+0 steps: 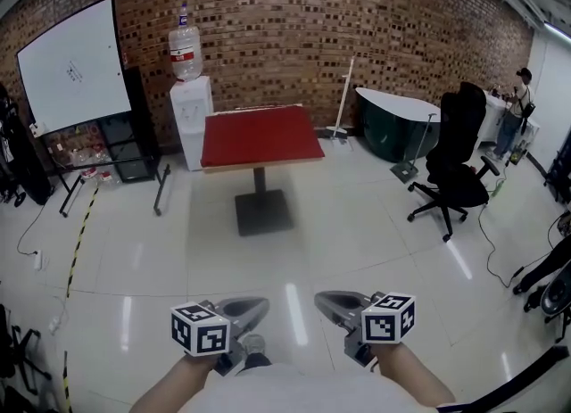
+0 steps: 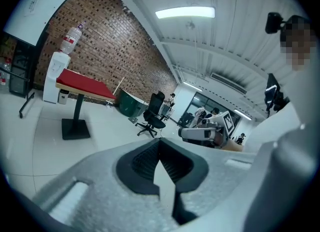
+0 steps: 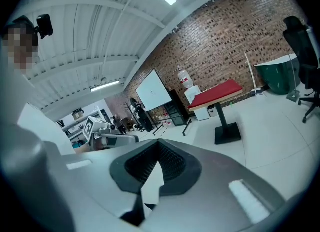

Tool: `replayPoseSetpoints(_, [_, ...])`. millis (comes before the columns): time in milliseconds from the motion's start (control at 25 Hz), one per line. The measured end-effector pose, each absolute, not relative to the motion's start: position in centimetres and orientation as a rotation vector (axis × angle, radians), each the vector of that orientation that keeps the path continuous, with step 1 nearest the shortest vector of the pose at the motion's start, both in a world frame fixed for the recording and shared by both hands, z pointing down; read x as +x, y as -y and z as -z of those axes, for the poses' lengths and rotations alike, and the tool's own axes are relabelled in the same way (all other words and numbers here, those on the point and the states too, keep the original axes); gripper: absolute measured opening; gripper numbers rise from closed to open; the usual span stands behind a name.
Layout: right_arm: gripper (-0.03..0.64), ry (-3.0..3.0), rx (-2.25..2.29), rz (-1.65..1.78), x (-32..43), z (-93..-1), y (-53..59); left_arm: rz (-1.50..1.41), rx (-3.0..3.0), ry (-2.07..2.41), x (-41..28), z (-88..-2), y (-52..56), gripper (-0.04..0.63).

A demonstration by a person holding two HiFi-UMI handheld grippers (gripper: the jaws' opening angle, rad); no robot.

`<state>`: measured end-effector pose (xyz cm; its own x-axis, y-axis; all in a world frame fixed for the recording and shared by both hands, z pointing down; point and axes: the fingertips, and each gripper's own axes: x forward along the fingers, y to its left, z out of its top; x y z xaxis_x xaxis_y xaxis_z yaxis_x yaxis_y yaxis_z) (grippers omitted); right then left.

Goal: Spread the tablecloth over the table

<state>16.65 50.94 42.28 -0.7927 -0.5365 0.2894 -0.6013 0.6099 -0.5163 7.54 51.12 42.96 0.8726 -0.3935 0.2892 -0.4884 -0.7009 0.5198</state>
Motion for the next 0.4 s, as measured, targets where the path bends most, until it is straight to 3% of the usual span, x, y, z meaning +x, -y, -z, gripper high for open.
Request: replayPoseSetpoints(400, [0.001,2.725,0.952,-0.944,17.12,-42.38,-50.69,-0.222,2.431,0.639,8.06,-42.92,-51.11,0.002])
